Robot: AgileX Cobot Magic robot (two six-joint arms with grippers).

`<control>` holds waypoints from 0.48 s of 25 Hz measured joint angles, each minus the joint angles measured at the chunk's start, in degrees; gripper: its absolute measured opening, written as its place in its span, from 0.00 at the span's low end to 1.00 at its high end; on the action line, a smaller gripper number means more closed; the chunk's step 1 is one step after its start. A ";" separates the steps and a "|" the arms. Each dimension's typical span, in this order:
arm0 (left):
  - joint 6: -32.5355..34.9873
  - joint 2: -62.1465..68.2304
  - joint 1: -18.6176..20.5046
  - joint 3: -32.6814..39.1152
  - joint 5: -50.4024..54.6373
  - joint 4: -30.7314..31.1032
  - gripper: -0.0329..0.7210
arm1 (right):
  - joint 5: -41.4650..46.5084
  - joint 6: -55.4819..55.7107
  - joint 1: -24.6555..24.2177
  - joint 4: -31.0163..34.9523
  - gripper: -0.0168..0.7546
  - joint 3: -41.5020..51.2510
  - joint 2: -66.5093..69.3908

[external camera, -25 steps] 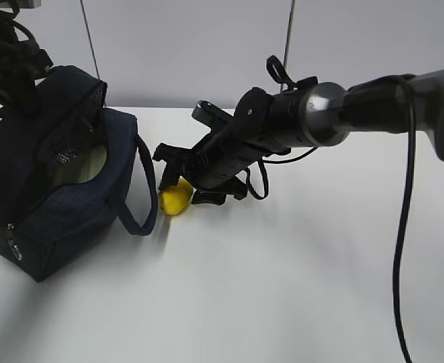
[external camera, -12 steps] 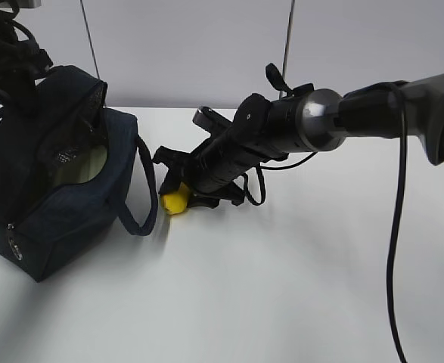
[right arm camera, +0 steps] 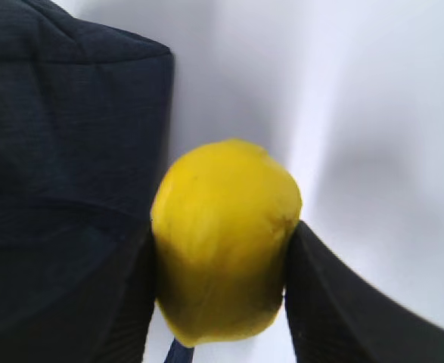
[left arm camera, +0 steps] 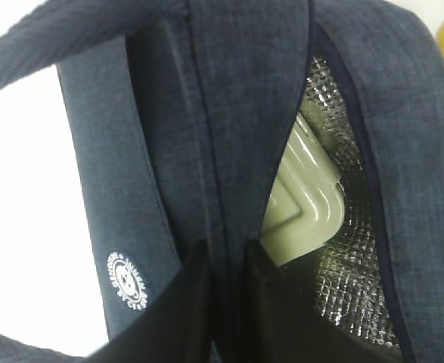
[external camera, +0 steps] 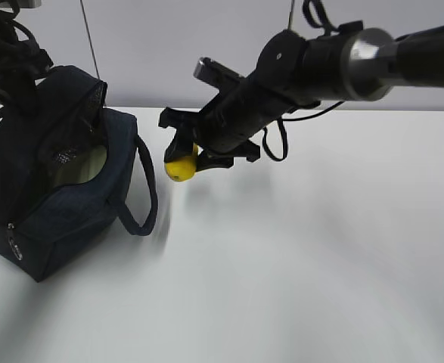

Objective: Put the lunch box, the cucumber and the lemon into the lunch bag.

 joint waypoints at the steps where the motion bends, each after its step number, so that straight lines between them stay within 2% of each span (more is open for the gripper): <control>1: 0.00 0.00 0.00 0.00 0.00 0.00 0.12 | 1.05 -0.89 -0.25 -0.27 0.49 0.00 -1.26; 7: 0.00 0.00 0.00 0.00 -0.11 0.00 0.12 | 7.53 -7.86 -0.90 1.39 0.49 0.00 -6.94; 12: 0.00 0.00 0.00 0.00 -0.11 -0.34 0.12 | 9.36 -18.64 -0.90 14.47 0.49 0.00 -8.41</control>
